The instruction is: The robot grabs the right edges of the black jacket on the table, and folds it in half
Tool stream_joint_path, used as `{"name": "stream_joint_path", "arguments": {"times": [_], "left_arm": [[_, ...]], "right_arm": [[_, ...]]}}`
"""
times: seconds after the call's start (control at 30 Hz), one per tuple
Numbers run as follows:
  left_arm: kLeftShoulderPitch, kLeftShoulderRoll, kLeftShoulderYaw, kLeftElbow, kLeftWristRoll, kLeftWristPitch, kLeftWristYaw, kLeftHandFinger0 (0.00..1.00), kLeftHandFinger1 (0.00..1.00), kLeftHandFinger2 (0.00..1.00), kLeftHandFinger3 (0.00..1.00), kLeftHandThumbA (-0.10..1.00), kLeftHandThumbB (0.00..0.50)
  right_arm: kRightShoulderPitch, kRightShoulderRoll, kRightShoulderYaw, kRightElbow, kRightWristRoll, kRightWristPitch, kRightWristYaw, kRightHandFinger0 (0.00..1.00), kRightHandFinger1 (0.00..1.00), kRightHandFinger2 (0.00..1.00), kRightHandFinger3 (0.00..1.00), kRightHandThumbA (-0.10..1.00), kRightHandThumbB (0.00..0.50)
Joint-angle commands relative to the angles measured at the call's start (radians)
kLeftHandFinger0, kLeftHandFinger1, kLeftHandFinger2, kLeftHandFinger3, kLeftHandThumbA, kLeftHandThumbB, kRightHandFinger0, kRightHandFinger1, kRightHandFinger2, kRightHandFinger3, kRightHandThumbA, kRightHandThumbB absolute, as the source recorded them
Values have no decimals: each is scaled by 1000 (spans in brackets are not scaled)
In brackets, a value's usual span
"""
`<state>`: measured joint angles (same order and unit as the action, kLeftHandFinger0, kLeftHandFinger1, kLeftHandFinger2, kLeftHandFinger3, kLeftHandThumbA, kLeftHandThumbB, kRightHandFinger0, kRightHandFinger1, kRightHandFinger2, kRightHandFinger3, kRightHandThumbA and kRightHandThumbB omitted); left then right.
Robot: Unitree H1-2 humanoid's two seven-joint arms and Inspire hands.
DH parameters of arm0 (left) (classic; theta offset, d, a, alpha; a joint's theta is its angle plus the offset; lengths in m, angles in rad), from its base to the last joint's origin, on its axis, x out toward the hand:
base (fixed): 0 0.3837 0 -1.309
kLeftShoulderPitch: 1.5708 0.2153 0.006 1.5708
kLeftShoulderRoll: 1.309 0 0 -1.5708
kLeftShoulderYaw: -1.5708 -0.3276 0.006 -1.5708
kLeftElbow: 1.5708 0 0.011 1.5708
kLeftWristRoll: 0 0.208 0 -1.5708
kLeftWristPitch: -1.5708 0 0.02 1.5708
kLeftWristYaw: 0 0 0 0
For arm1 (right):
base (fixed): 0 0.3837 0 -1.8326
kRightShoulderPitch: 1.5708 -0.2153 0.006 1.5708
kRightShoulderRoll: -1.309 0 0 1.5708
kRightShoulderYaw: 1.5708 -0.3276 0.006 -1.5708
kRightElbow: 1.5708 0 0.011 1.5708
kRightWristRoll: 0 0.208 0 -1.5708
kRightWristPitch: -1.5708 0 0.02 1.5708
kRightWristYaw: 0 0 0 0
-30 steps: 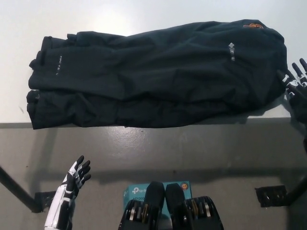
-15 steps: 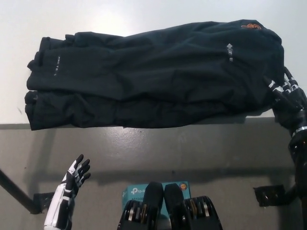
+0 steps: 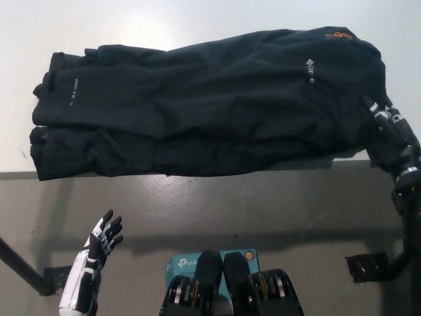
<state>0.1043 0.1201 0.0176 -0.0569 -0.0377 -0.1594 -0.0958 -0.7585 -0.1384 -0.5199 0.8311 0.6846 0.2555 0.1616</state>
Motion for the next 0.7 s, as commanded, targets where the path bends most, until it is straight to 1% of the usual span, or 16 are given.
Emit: {"name": "stream_joint_path", "arguments": {"times": [0.0, 0.03, 0.1, 0.13, 0.17, 0.23, 0.27, 0.3, 0.33, 0.37, 0.4, 0.43, 0.5, 0.57, 0.6, 0.67], "left_arm": [[-12, 12, 5, -13, -15, -21, -10, 1000, 1000, 1000, 1000, 1000, 173], [-14, 13, 7, -12, -12, -21, -7, 1000, 1000, 1000, 1000, 1000, 176], [-8, 14, 7, -15, -13, -20, -9, 1000, 1000, 1000, 1000, 1000, 178], [-19, 15, 8, -8, -16, -20, -10, 1000, 1000, 1000, 1000, 1000, 179], [-15, 14, 9, -11, -19, -15, -10, 1000, 1000, 1000, 1000, 1000, 182], [-19, 14, 10, -9, -19, -13, -10, 1000, 1000, 1000, 1000, 1000, 184], [-19, 14, 10, -9, -19, -13, -10, 1000, 1000, 1000, 1000, 1000, 184], [-26, 14, 10, -5, -19, -13, -10, 1000, 1000, 1000, 1000, 1000, 189], [-35, 14, 11, 1, -18, -14, -9, 1000, 1000, 1000, 1000, 1000, 200], [-35, 14, 11, 2, -16, -14, -8, 1000, 1000, 1000, 1000, 1000, 203], [-19, 13, 8, -4, -14, -17, -9, 1000, 1000, 1000, 1000, 1000, 197], [-21, 13, 9, 4, -13, -28, -9, 1000, 1000, 1000, 1000, 1000, 180], [-23, 13, 9, 4, -14, -29, -8, 1000, 1000, 1000, 1000, 1000, 176], [-18, 14, 10, -2, -24, -18, -12, 1000, 1000, 1000, 1000, 1000, 191], [-15, 15, 9, -3, -26, -18, -14, 1000, 1000, 1000, 1000, 1000, 184], [-15, 16, 9, -4, -26, -19, -14, 1000, 1000, 1000, 1000, 1000, 182]], "right_arm": [[-90, 32, -31, -5, 73, 65, -8, 0, 25, 371, 402, 34, 207], [-95, 40, -38, -21, 88, 85, -7, 0, 22, 404, 447, -73, 190], [-90, 46, -48, -41, 97, 111, -13, 0, 46, 480, 478, -100, 165], [-99, 46, -60, -34, 105, 113, -19, 0, 53, 491, 590, -100, 157], [-93, 48, -63, -41, 103, 115, -26, 0, 60, 517, 597, -100, 153], [-97, 47, -63, -38, 100, 115, -27, 0, 48, 508, 362, -100, 150], [-97, 47, -64, -39, 100, 115, -28, 0, 47, 507, 302, -100, 150], [-103, 44, -66, -30, 98, 111, -31, 0, 35, 503, 348, -100, 142], [-113, 38, -69, -15, 91, 103, -40, 0, 37, 506, 268, -100, 138], [-114, 37, -68, -12, 86, 101, -45, 0, 41, 510, 237, -100, 136], [-98, 45, -75, -40, 91, 115, -69, 0, 50, 525, 309, -100, 142], [-93, 42, -61, -43, 76, 101, -49, 0, 39, 507, 314, -100, 108], [-92, 43, -61, -50, 76, 100, -50, 0, 45, 505, 308, -100, 105], [-91, 41, -49, -52, 60, 85, -43, 0, 77, 502, 267, -100, 80], [-87, 44, -44, -62, 52, 71, -46, 0, 96, 516, 359, -100, 63], [-86, 45, -43, -66, 50, 69, -49, 0, 109, 518, 753, -100, 54]]}}
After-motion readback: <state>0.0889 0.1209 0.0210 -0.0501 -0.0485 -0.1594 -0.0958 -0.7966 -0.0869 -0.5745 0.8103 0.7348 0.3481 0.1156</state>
